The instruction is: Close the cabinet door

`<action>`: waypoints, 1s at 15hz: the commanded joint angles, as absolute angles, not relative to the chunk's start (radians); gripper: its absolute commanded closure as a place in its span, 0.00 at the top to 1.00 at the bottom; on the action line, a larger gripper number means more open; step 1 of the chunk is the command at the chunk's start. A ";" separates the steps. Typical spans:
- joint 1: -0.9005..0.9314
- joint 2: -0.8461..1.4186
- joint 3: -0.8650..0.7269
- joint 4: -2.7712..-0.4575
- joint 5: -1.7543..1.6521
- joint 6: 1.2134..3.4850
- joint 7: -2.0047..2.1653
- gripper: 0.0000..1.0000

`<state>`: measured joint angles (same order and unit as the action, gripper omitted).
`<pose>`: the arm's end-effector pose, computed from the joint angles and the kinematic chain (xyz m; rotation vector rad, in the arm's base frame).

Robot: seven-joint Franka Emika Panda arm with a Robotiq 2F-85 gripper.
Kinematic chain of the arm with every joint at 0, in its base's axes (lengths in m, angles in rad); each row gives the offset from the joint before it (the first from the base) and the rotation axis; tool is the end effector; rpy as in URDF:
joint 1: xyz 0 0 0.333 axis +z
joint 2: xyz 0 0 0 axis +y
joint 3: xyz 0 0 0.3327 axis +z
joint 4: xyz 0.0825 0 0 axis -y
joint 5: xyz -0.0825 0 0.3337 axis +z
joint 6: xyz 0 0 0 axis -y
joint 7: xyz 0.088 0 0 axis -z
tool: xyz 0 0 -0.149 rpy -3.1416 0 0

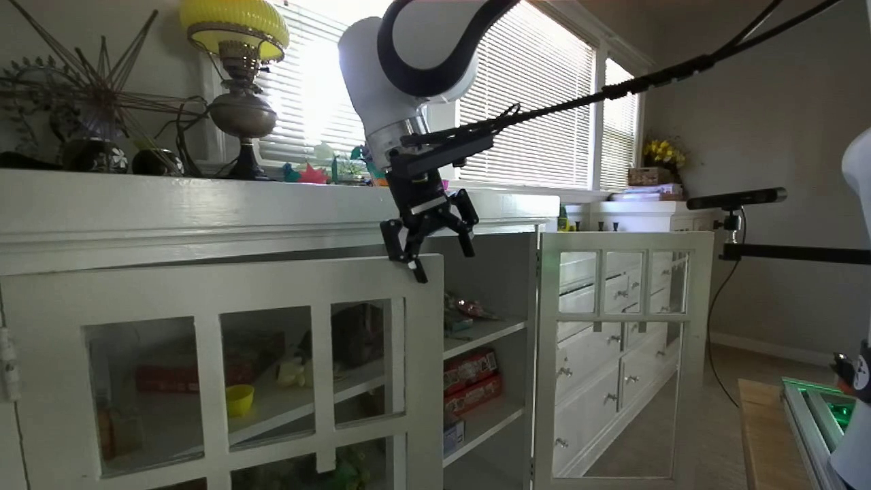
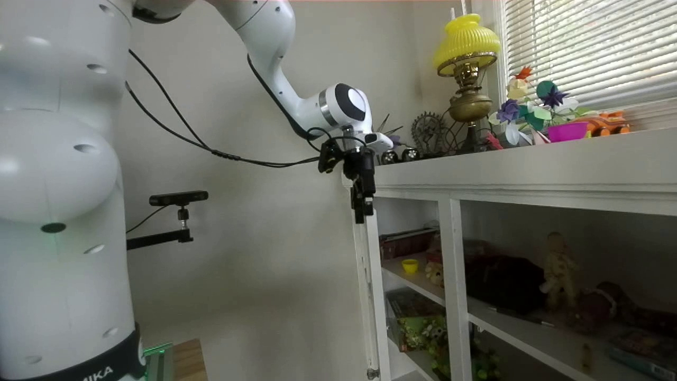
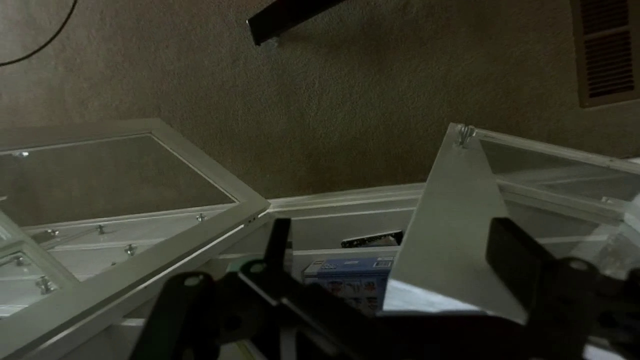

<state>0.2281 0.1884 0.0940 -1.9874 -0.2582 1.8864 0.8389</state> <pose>0.4921 0.1321 0.3575 2.7447 -0.5560 -0.1719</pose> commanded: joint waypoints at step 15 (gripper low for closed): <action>0.215 0.241 0.087 -1.996 -0.272 2.304 0.884 1.00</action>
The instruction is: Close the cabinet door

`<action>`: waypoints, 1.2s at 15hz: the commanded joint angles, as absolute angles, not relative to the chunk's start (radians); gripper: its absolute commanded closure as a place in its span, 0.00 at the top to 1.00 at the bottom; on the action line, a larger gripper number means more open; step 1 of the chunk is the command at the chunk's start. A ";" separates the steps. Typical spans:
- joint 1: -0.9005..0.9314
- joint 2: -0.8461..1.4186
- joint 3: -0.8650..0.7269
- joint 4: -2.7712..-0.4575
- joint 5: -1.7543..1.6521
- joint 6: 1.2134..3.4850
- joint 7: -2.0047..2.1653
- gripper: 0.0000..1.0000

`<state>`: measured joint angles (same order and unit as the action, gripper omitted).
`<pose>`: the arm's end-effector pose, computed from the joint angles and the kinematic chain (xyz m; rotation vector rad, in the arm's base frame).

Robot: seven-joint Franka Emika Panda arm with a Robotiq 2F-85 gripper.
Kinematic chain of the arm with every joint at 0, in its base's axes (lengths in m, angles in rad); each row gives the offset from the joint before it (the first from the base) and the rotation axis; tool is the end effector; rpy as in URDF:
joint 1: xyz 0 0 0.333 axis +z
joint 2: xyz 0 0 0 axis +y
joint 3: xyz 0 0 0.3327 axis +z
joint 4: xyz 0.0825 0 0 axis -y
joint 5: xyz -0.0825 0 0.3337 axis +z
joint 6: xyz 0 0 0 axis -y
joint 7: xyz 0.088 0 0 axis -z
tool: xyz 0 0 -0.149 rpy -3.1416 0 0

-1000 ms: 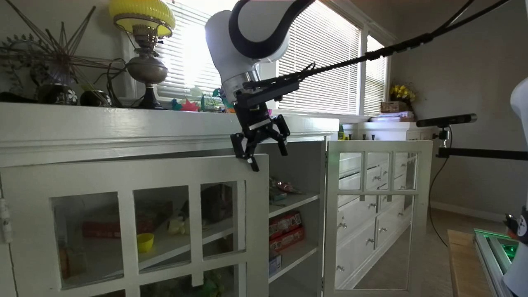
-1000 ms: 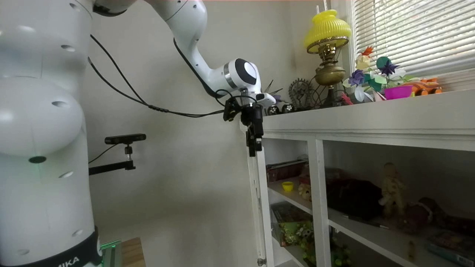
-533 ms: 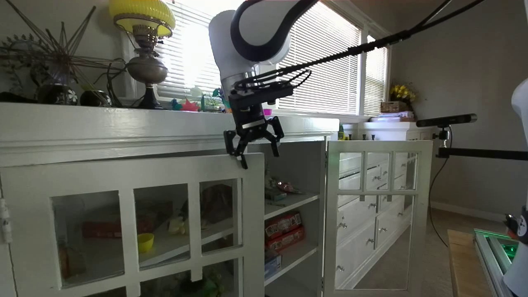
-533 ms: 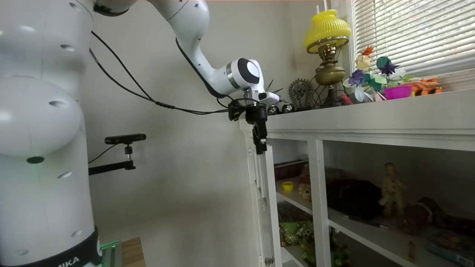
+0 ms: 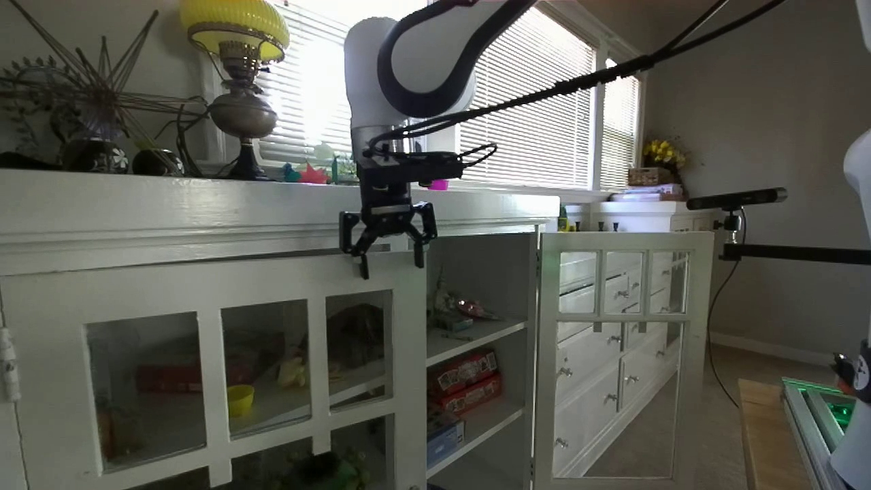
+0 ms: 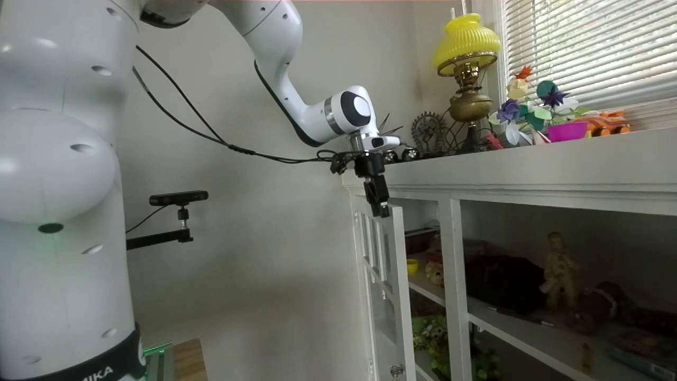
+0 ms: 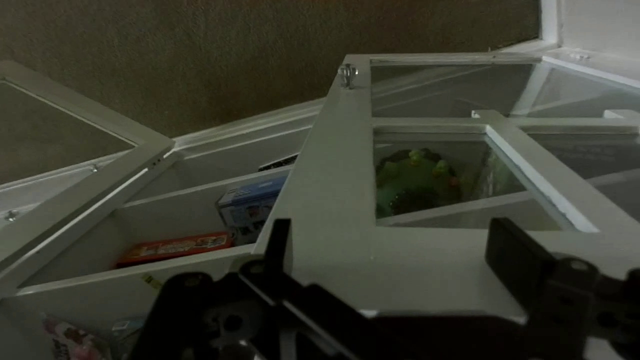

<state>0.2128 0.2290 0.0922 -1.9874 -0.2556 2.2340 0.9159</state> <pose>0.5432 0.1523 0.3578 2.9204 -0.6801 0.1811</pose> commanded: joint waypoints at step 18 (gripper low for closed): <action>0.263 0.228 0.017 -2.084 -0.703 2.486 0.916 1.00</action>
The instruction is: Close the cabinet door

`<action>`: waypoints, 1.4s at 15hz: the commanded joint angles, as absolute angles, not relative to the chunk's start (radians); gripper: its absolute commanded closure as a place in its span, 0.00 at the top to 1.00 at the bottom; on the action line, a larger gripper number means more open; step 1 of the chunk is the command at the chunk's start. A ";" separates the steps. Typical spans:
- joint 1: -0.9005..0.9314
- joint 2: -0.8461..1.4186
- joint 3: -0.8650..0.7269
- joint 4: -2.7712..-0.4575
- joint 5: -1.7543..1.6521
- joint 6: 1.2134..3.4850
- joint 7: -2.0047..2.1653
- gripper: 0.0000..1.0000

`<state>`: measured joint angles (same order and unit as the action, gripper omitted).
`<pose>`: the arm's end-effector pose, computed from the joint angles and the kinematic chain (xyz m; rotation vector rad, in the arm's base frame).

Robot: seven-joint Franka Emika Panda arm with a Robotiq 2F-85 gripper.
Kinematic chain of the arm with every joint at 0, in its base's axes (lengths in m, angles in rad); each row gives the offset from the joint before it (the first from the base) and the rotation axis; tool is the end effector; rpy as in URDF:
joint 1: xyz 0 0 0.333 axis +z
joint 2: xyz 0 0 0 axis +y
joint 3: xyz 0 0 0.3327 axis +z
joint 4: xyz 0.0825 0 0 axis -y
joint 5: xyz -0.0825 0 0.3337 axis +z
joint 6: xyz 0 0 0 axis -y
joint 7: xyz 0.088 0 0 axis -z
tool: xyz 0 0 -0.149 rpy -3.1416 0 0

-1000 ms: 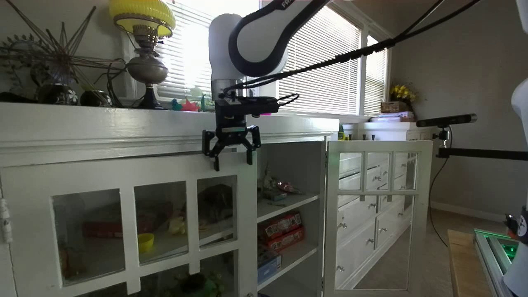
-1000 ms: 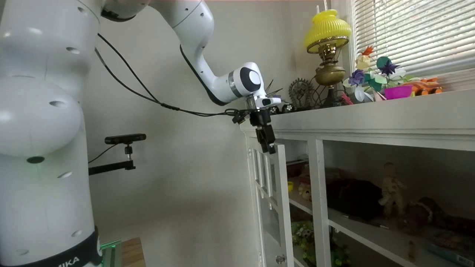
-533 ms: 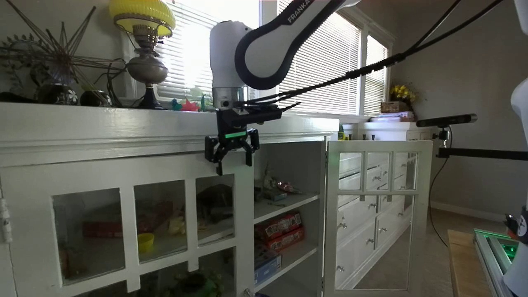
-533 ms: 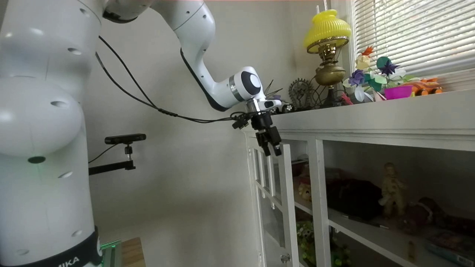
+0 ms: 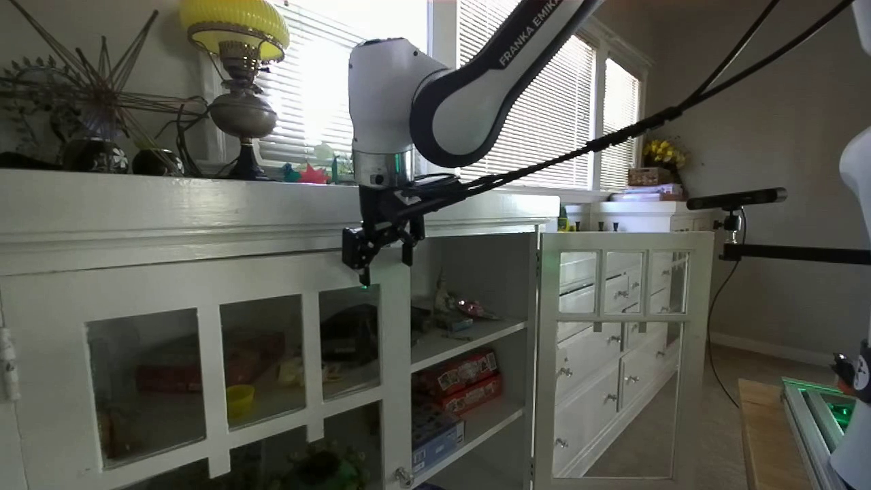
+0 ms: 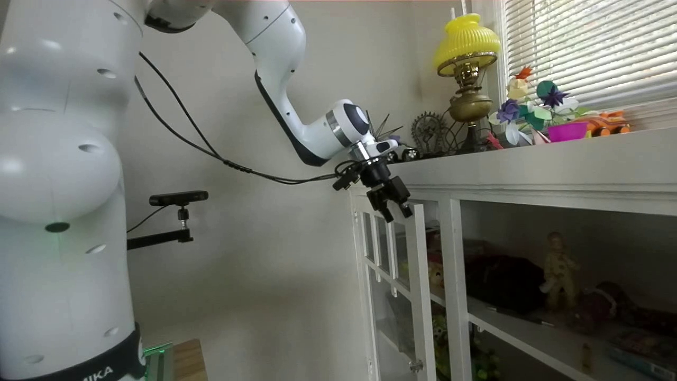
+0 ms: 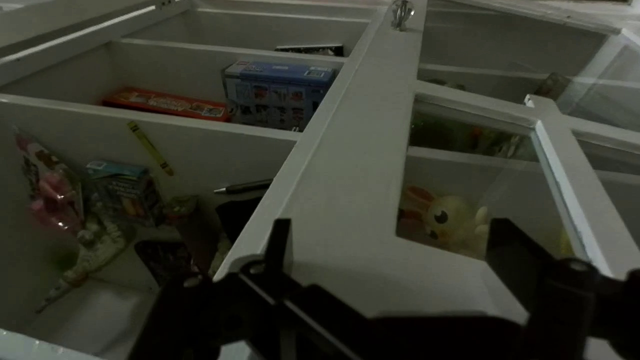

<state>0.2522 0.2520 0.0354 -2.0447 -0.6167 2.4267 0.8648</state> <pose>0.5592 0.1458 0.3427 2.8111 -0.1872 0.4812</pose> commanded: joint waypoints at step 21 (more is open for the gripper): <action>0.230 0.301 -0.097 -2.085 -1.254 2.846 1.003 1.00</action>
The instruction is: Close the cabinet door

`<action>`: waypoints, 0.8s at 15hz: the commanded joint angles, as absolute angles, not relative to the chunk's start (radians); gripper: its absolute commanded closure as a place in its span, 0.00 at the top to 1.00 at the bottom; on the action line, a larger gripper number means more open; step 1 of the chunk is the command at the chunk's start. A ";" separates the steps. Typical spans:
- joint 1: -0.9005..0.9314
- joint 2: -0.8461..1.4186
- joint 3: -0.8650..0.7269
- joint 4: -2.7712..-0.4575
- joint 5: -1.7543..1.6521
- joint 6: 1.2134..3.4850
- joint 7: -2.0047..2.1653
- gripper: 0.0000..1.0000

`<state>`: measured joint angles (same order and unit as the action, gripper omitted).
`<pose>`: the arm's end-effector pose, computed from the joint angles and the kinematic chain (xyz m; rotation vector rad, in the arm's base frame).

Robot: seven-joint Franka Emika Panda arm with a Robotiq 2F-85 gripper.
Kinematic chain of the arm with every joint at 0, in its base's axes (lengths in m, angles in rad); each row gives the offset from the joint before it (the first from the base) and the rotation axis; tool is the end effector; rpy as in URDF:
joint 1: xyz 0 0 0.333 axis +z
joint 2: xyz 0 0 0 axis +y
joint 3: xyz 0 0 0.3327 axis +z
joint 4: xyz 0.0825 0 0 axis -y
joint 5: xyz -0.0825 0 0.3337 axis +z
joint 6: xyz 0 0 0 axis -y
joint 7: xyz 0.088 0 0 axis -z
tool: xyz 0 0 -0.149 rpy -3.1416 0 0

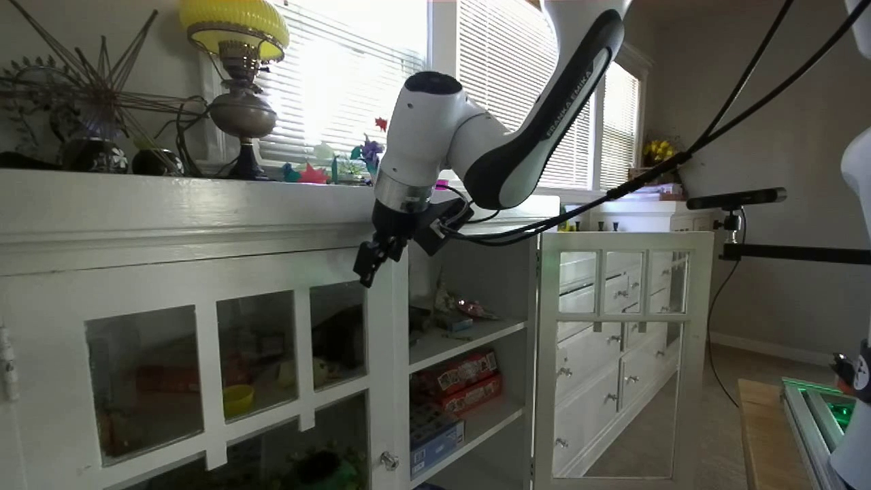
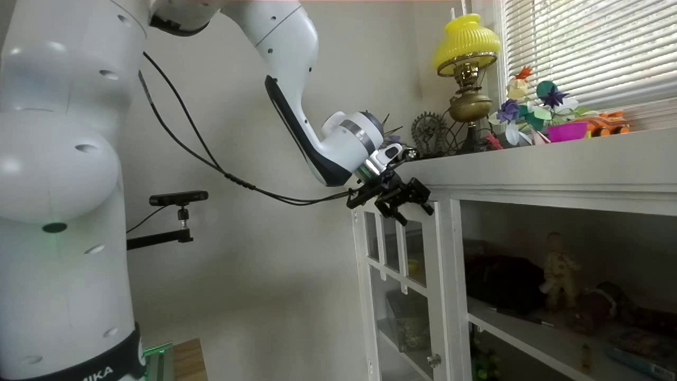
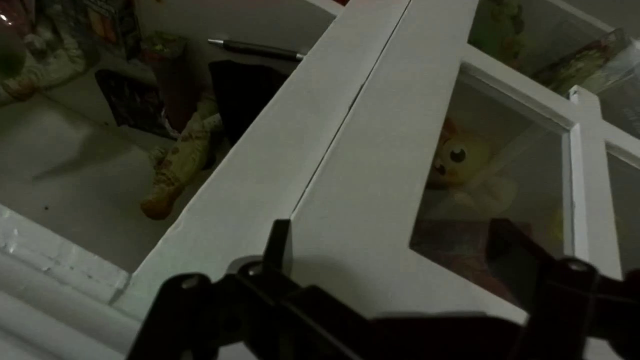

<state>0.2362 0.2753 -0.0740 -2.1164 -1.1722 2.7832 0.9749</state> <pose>0.5699 0.1229 0.3259 2.6587 0.3213 0.8374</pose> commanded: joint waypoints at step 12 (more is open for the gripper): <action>0.163 0.175 0.045 -2.299 -0.987 2.996 0.785 1.00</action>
<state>0.2296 0.2748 -0.0753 -2.1564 -1.1823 2.9463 0.9258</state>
